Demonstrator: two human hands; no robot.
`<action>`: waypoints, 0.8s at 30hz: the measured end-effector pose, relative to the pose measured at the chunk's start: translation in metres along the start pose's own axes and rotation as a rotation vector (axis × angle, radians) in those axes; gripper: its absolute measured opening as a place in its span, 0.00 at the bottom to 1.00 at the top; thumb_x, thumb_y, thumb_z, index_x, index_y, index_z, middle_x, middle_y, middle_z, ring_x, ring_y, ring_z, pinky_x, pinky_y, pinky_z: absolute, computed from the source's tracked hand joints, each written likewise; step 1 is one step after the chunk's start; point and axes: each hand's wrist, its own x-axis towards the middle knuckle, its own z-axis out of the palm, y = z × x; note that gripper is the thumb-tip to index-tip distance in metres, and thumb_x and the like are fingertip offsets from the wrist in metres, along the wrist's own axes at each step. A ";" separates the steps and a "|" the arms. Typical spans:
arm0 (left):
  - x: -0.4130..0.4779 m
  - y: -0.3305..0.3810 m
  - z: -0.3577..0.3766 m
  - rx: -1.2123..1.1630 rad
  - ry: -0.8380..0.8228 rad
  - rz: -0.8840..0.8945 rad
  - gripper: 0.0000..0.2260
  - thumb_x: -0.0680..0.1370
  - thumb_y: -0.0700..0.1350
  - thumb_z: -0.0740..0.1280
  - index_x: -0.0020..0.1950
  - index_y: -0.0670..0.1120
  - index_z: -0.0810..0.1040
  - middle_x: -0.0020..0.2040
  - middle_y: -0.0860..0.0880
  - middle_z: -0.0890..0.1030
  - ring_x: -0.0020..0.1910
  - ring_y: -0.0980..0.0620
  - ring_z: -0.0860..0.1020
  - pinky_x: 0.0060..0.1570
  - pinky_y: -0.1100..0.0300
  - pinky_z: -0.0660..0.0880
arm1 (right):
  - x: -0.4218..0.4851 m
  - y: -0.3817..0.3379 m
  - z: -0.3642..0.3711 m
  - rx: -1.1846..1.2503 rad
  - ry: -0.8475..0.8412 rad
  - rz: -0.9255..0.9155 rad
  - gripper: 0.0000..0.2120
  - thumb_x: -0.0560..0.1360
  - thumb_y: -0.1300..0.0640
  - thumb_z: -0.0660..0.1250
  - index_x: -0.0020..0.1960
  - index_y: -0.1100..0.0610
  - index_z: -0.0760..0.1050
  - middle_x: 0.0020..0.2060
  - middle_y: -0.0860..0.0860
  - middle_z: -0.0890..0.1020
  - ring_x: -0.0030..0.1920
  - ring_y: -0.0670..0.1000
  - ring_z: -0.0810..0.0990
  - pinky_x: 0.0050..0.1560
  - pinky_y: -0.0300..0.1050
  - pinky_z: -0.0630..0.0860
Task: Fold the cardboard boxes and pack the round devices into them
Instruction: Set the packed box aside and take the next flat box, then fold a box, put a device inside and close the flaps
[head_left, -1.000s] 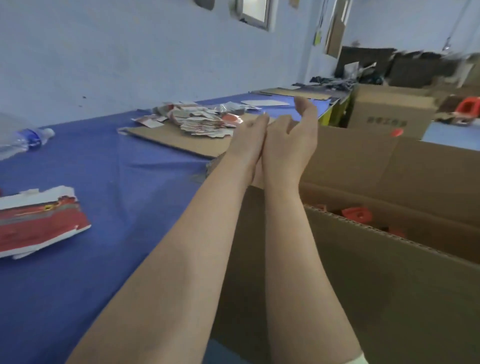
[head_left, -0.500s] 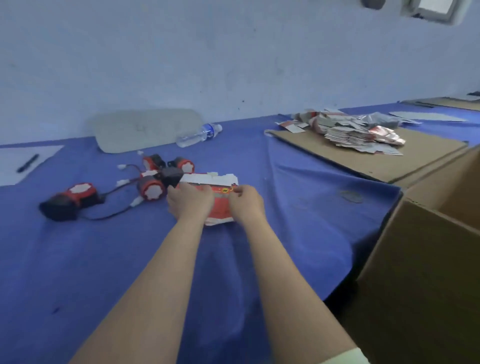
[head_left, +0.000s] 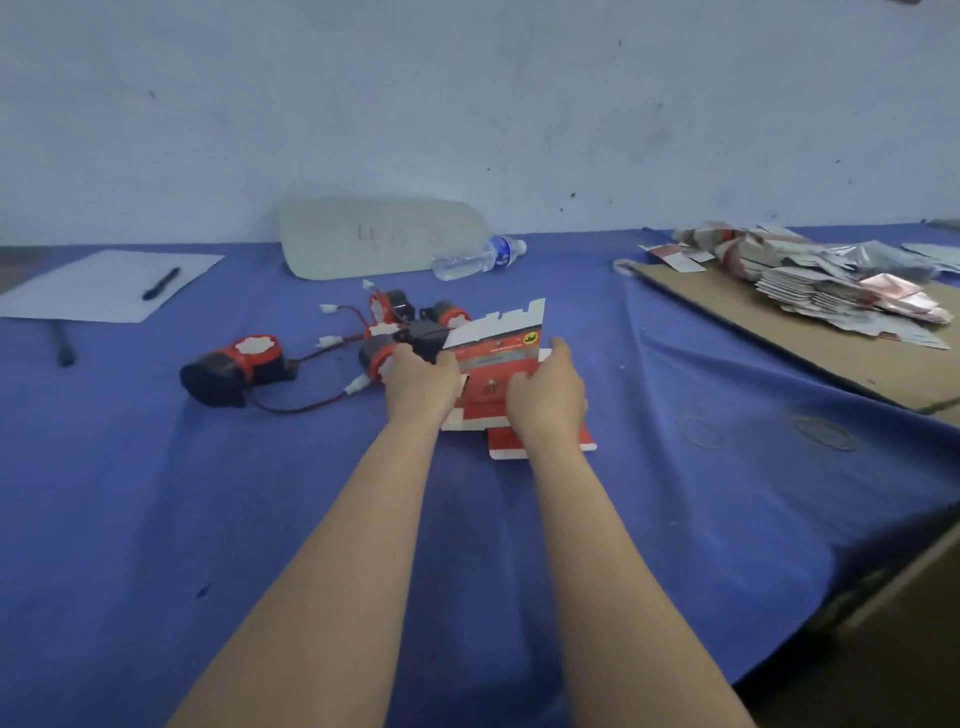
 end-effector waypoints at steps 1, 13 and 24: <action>0.003 0.001 -0.005 -0.021 0.017 0.012 0.21 0.78 0.46 0.60 0.68 0.38 0.68 0.65 0.37 0.73 0.61 0.38 0.74 0.59 0.49 0.72 | 0.001 -0.002 -0.004 0.028 0.017 -0.004 0.21 0.76 0.62 0.57 0.69 0.57 0.66 0.59 0.55 0.78 0.61 0.58 0.75 0.62 0.51 0.69; 0.012 -0.006 -0.067 -0.310 0.307 0.220 0.10 0.80 0.41 0.60 0.61 0.45 0.71 0.50 0.52 0.77 0.48 0.52 0.76 0.48 0.59 0.72 | -0.018 -0.062 0.036 0.277 -0.030 -0.310 0.25 0.74 0.66 0.55 0.68 0.50 0.68 0.52 0.52 0.79 0.52 0.55 0.77 0.51 0.47 0.72; 0.006 -0.062 -0.121 -0.507 0.485 0.186 0.17 0.79 0.56 0.63 0.57 0.46 0.65 0.49 0.57 0.73 0.40 0.74 0.73 0.37 0.80 0.67 | -0.071 -0.055 0.132 0.450 -0.294 -0.366 0.15 0.80 0.46 0.57 0.65 0.46 0.71 0.48 0.44 0.81 0.47 0.42 0.78 0.43 0.33 0.69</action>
